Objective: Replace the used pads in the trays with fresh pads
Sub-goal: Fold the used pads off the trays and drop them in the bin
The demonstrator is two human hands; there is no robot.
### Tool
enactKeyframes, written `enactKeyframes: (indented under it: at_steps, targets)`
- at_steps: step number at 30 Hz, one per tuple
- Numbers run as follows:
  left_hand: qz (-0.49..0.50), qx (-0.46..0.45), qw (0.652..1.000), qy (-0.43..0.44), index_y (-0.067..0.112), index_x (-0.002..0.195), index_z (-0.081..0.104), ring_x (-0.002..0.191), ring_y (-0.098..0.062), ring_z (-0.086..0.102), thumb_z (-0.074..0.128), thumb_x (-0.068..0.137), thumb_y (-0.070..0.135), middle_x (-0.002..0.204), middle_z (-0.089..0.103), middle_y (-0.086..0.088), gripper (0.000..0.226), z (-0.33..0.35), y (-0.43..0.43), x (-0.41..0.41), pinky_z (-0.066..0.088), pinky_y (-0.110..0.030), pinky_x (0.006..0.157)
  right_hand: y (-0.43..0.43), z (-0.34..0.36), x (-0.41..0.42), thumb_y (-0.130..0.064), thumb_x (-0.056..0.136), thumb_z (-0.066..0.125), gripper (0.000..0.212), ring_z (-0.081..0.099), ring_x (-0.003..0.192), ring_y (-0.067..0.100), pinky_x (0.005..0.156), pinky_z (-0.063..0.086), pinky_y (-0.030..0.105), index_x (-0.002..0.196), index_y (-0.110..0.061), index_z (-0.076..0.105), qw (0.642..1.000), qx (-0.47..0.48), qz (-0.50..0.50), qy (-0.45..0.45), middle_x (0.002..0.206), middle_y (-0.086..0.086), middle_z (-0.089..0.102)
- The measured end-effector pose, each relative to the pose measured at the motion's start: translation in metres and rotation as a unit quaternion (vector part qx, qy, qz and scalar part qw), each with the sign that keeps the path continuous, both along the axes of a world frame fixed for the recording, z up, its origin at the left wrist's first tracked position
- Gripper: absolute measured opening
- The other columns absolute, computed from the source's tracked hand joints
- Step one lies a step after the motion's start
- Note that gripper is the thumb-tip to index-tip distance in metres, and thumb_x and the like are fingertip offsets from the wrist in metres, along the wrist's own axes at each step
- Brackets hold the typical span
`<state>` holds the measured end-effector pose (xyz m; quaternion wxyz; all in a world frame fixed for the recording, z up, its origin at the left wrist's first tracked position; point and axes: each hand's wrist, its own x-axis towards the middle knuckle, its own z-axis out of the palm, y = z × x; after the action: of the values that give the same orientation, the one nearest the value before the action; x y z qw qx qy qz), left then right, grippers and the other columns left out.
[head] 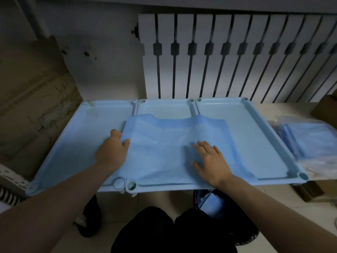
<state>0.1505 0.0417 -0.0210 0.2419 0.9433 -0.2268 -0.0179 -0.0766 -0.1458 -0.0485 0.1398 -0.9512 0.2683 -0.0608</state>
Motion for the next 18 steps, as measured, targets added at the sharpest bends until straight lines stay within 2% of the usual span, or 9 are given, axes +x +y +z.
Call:
enactKeyframes:
  at_steps: [2,4,6,9,11,13,14,16,18]
  targets:
    - [-0.022,0.03,0.999,-0.03,0.006,0.134,0.04,0.114,-0.039,0.05,0.056,0.092,0.042,0.13,0.048,-0.018,0.058,-0.004,0.008,-0.01,0.042,-0.046,0.091,0.004,-0.003,-0.006,-0.039,0.097,0.047,0.063,0.008,0.149,0.015,0.119,-0.002,0.032,0.153,-0.021,0.022,1.0,0.0,0.014,-0.004,0.16,-0.001,0.019]
    - [-0.121,0.009,0.986,-0.11,0.005,0.135,0.044,0.119,-0.037,0.049,0.055,0.088,0.05,0.136,0.047,-0.017,0.066,-0.01,0.015,-0.025,0.039,-0.045,0.099,0.01,-0.005,-0.01,-0.045,0.095,0.048,0.065,0.009,0.149,0.015,0.119,-0.002,0.031,0.152,-0.021,0.025,0.999,-0.004,0.044,-0.012,0.16,-0.001,0.021]
    - [-0.273,-0.002,0.952,-0.14,0.008,0.131,0.054,0.123,-0.03,0.052,0.046,0.085,0.057,0.137,0.052,-0.011,0.067,-0.017,0.023,-0.043,0.035,-0.037,0.105,0.019,-0.004,-0.012,-0.06,0.086,0.037,0.075,0.01,0.149,0.015,0.118,-0.003,0.03,0.151,-0.021,0.029,0.996,-0.001,0.085,-0.007,0.159,-0.002,0.023]
    - [-0.426,0.087,0.884,-0.173,0.013,0.131,0.057,0.13,-0.022,0.05,0.043,0.088,0.057,0.14,0.053,-0.004,0.063,-0.03,0.032,-0.065,0.024,-0.028,0.11,0.033,-0.007,-0.012,-0.07,0.074,0.02,0.09,0.012,0.149,0.016,0.119,-0.002,0.032,0.149,-0.022,0.034,0.988,-0.024,0.155,0.011,0.158,-0.002,0.027]
    - [-0.453,0.143,0.862,-0.176,0.014,0.139,0.049,0.139,-0.018,0.038,0.034,0.091,0.059,0.149,0.043,-0.002,0.068,-0.039,0.036,-0.079,0.015,-0.028,0.114,0.038,-0.009,-0.013,-0.062,0.078,0.027,0.082,0.016,0.148,0.018,0.119,-0.001,0.036,0.147,-0.019,0.039,0.983,-0.041,0.179,0.021,0.156,0.0,0.032]
    - [-0.451,0.162,0.866,-0.145,0.017,0.151,0.029,0.146,-0.009,0.01,0.009,0.087,0.071,0.158,0.019,0.003,0.086,-0.046,0.039,-0.085,-0.001,-0.024,0.116,0.04,-0.01,-0.018,-0.049,0.081,0.037,0.068,0.023,0.146,0.021,0.119,0.002,0.04,0.139,-0.016,0.051,0.981,-0.051,0.185,0.039,0.15,0.002,0.042]
    - [-0.448,0.175,0.868,-0.125,0.02,0.153,0.019,0.144,-0.004,-0.001,-0.006,0.08,0.076,0.16,0.01,0.006,0.096,-0.05,0.041,-0.086,-0.008,-0.022,0.115,0.041,-0.01,-0.022,-0.044,0.081,0.041,0.059,0.034,0.142,0.024,0.118,0.009,0.043,0.129,-0.015,0.06,0.978,-0.072,0.19,0.038,0.141,0.002,0.052]
    - [-0.442,0.183,0.872,-0.105,0.022,0.154,0.013,0.141,0.0,-0.008,-0.022,0.069,0.077,0.16,0.006,0.008,0.107,-0.053,0.043,-0.086,-0.012,-0.021,0.115,0.04,-0.013,-0.033,-0.043,0.082,0.044,0.044,0.056,0.124,0.026,0.109,0.029,0.049,0.103,-0.019,0.073,0.978,-0.107,0.178,0.012,0.116,-0.001,0.069]
    - [-0.431,0.177,0.881,-0.083,0.023,0.153,0.017,0.143,0.0,-0.004,-0.025,0.066,0.078,0.161,0.009,0.007,0.112,-0.053,0.042,-0.087,-0.01,-0.021,0.116,0.034,-0.014,-0.046,-0.041,0.083,0.045,0.037,0.062,0.115,0.027,0.105,0.037,0.042,0.094,-0.021,0.074,0.987,-0.092,0.125,-0.038,0.108,-0.002,0.071]
